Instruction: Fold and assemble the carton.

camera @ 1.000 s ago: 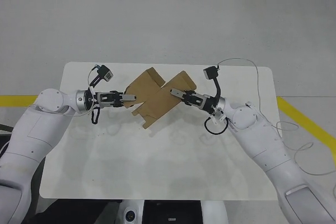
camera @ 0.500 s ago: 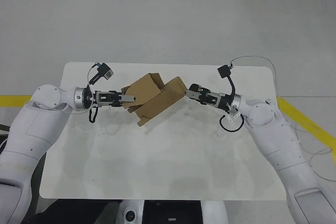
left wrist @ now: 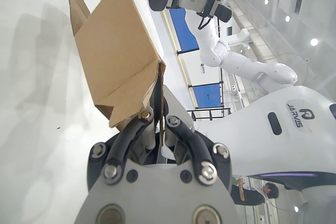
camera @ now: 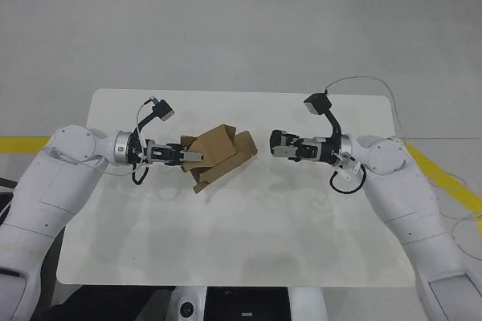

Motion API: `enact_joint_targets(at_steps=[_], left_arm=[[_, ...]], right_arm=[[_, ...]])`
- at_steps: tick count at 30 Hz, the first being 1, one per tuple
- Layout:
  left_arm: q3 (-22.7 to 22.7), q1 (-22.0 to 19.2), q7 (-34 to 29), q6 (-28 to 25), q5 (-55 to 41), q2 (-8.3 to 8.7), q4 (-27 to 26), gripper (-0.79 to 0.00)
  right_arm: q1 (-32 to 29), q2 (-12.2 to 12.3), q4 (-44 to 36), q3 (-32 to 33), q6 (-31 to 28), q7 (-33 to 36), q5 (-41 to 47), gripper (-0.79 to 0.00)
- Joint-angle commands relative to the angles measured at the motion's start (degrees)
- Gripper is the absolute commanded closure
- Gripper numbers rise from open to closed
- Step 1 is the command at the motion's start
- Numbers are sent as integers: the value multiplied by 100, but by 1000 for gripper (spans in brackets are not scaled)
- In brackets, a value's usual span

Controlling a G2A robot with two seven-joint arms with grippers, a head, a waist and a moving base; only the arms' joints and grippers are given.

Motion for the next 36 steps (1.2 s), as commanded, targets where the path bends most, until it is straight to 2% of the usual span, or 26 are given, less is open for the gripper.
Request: enact_joint_targets(at_steps=[1,6,11,25,36], left_arm=[[-5,44,0,1,-17,19,-57,0],[10,118,-3,3,17,60,-243,0],[30,172,7,-7,42,101,-404,0],[91,214,9,-9,-32,207,-628,0],[186,159,54,-54,-42,251,-610,0]], right_arm=[[120,-68,69,-228,-4,40,179,-705],[401,-221,251,-717,-48,-3,334,-640],[672,-324,485,-1066,-68,-23,350,-628],[1019,-418,890,-1577,-111,-67,371,-520],[1295,-488,1199,-1932,-154,-109,212,-520]])
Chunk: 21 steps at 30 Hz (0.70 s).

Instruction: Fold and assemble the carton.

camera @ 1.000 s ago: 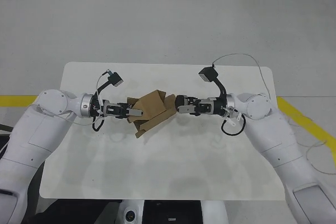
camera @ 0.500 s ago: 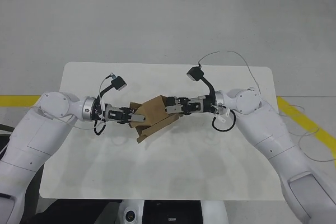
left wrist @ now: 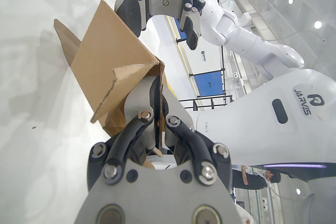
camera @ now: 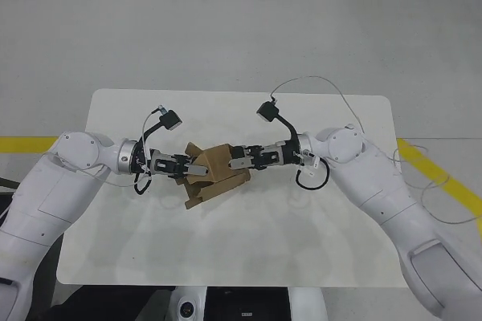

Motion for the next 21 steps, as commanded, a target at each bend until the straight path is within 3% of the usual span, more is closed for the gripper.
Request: enact_joint_targets(at_steps=[1,7,16,21], left_arm=[[20,-11,9,-8,-7,6,10,0],[74,-37,23,-23,-35,24,30,0],[142,-61,48,-48,-72,52,17,0],[167,-69,76,-76,-79,69,26,0]], right_arm=[[56,8,70,-14,-26,-26,-116,-529],[130,56,166,36,-53,-53,-334,-557],[48,5,46,-111,-60,-60,-43,-437],[120,-51,167,-218,-82,-82,-38,-468]])
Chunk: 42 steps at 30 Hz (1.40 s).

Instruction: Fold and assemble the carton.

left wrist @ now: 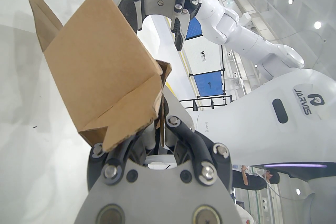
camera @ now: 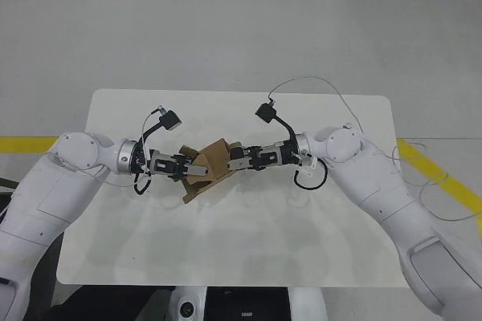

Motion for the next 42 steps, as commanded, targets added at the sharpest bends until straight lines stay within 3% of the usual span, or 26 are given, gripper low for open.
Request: enact_joint_targets(at_steps=[1,13,24,42], left_arm=[[7,-3,6,-6,-3,9,9,0],[63,-11,31,-31,-39,52,-31,0],[119,-28,56,-56,-54,86,-60,0],[227,-69,92,-91,-43,135,-69,0]], right_arm=[[62,-8,119,-3,-29,-29,-74,-474],[86,50,45,105,-40,-40,-262,-465],[91,-41,109,-85,-17,-17,-93,-428],[378,-136,383,-483,233,235,693,-286]])
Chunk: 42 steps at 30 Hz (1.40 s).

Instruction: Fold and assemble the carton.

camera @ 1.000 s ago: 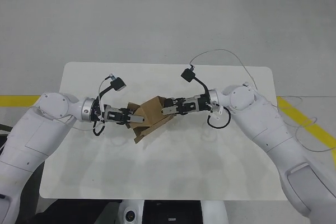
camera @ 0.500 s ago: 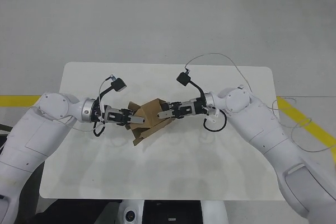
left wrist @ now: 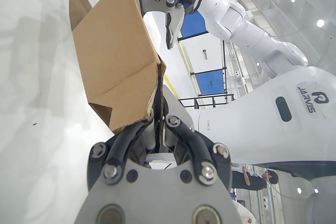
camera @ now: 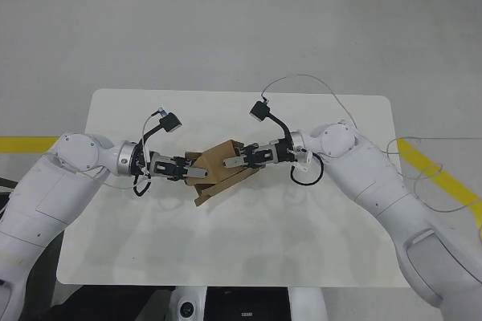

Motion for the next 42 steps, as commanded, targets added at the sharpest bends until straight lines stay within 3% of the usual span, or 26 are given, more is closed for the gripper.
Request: enact_joint_targets(at_steps=[1,7,18,23,24,26,27,28,42], left_arm=[[13,-6,6,-6,8,6,-4,0],[49,-22,12,-12,-7,22,-1,0],[139,-52,21,-21,7,49,-33,0],[174,-69,35,-35,6,64,-44,0],[180,-72,38,-38,3,67,-43,-80],[189,-80,45,-46,15,75,-33,-382],[189,-85,56,-56,16,79,-14,-736],[191,-88,60,-60,16,82,11,-785],[71,-46,-72,72,-767,80,69,-785]], right_arm=[[44,8,-2,-40,63,63,85,-256],[138,6,-31,-218,176,176,247,-175],[271,-43,-24,-509,164,164,456,-172],[328,-57,0,-601,158,158,510,-12],[332,-59,-1,-618,154,154,520,0],[339,-61,4,-648,155,155,539,0],[339,-61,9,-657,145,145,554,0],[342,-59,12,-665,141,141,562,0],[126,76,97,-525,-324,-325,461,0]])
